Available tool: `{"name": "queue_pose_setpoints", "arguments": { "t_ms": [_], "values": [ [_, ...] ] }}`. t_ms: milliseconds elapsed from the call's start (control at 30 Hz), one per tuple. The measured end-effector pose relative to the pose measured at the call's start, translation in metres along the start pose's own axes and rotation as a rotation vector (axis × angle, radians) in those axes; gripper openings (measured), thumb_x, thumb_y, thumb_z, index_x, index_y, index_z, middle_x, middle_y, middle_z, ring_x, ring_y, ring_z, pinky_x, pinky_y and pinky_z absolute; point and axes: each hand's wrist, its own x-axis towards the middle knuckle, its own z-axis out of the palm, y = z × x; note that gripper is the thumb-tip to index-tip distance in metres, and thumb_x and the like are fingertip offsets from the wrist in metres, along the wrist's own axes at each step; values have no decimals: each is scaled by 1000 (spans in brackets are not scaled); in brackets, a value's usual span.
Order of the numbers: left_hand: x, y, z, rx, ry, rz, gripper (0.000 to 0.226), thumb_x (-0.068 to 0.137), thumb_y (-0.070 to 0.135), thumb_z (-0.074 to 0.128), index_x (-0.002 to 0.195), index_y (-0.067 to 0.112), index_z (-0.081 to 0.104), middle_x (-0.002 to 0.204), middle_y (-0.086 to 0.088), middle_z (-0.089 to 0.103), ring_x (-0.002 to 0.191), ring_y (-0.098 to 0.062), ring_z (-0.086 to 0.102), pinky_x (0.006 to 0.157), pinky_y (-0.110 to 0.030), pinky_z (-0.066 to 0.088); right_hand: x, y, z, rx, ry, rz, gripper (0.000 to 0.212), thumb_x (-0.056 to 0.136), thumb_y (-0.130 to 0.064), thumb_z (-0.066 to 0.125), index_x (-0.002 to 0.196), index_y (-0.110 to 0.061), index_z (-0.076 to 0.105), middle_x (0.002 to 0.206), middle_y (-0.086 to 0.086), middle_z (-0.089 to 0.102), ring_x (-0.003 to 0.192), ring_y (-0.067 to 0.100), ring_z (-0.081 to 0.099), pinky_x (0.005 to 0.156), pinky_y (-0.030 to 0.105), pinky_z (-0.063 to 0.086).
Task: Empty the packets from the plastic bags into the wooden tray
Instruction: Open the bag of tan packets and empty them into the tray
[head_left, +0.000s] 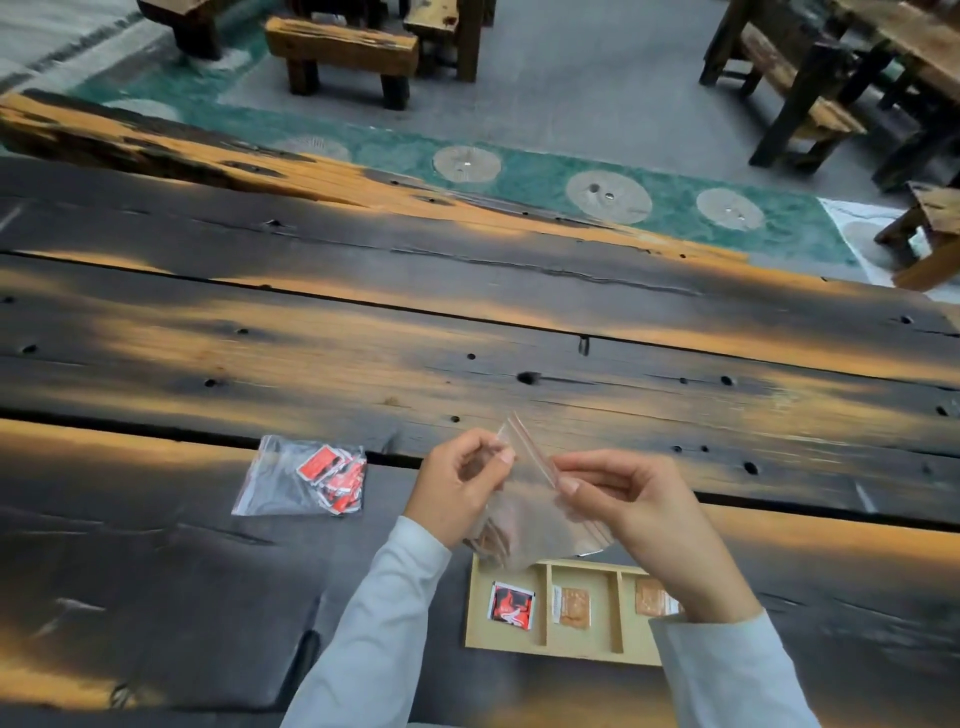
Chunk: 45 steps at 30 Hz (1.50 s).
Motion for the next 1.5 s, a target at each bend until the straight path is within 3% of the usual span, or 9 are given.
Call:
{"name": "queue_pose_setpoints", "arguments": {
  "t_ms": [100, 233, 433, 700, 1000, 1100, 1267, 1400, 1500],
  "values": [
    [-2, 0, 16, 57, 34, -39, 5, 84, 29, 63, 83, 25, 64, 72, 19, 63, 71, 0, 59, 74, -22, 45, 0, 4, -12, -17, -27, -2, 25, 89, 5, 73, 102, -15, 81, 92, 3, 83, 89, 17, 79, 82, 27, 63],
    [-8, 3, 39, 163, 229, -123, 33, 81, 36, 69, 113, 31, 62, 108, 10, 67, 104, -4, 63, 88, -22, 48, 4, 17, -25, 4, 33, 3, 21, 85, 4, 77, 95, -14, 81, 87, 6, 83, 87, 20, 79, 83, 30, 63],
    [-18, 20, 79, 71, 154, -255, 30, 72, 45, 79, 71, 18, 67, 73, -1, 71, 63, -15, 66, 65, -36, 58, 4, 32, -43, 47, 84, 15, 18, 79, 7, 81, 88, -9, 80, 79, 9, 82, 77, 14, 78, 72, 22, 61],
    [-19, 29, 118, 81, 120, -239, 12, 87, 22, 72, 79, 12, 73, 72, -3, 74, 57, -13, 67, 57, -24, 52, -4, 44, -73, 111, 167, 50, 16, 72, 1, 88, 84, -3, 77, 70, 13, 79, 59, 7, 70, 54, 12, 49],
    [-13, 25, 107, 300, 220, -200, 12, 84, 18, 72, 72, 15, 72, 64, -3, 71, 63, -22, 67, 71, -38, 59, -21, 78, -129, 296, 386, 73, 14, 80, -2, 82, 93, -6, 77, 72, 8, 78, 70, 16, 71, 72, 29, 58],
    [-13, 35, 124, 449, 97, -162, 14, 86, 23, 68, 72, 18, 71, 66, -2, 72, 70, -26, 69, 73, -39, 59, -30, 97, -147, 351, 371, 109, 6, 88, -10, 75, 94, -9, 78, 77, 6, 79, 76, 16, 72, 75, 30, 58],
    [-10, 57, 174, 528, -88, -82, 26, 80, 39, 58, 77, 17, 71, 69, 0, 71, 70, -21, 66, 74, -39, 57, -28, 143, -156, 503, 463, 292, 26, 101, -20, 60, 108, 0, 73, 80, 9, 77, 78, 21, 71, 74, 28, 61],
    [-11, 86, 197, 436, -167, -43, 21, 80, 36, 61, 76, 17, 70, 69, -4, 71, 68, -24, 66, 73, -39, 58, -25, 176, -157, 631, 366, 490, 38, 105, -27, 53, 131, 1, 59, 114, 20, 71, 105, 30, 69, 90, 37, 55],
    [-13, 105, 204, 299, -213, -45, 17, 79, 30, 63, 74, 15, 69, 67, -5, 70, 60, -20, 64, 69, -36, 57, -30, 178, -159, 913, 266, 555, 56, 98, -41, 57, 138, -1, 59, 111, 19, 73, 98, 33, 70, 90, 45, 54]
  ]
}}
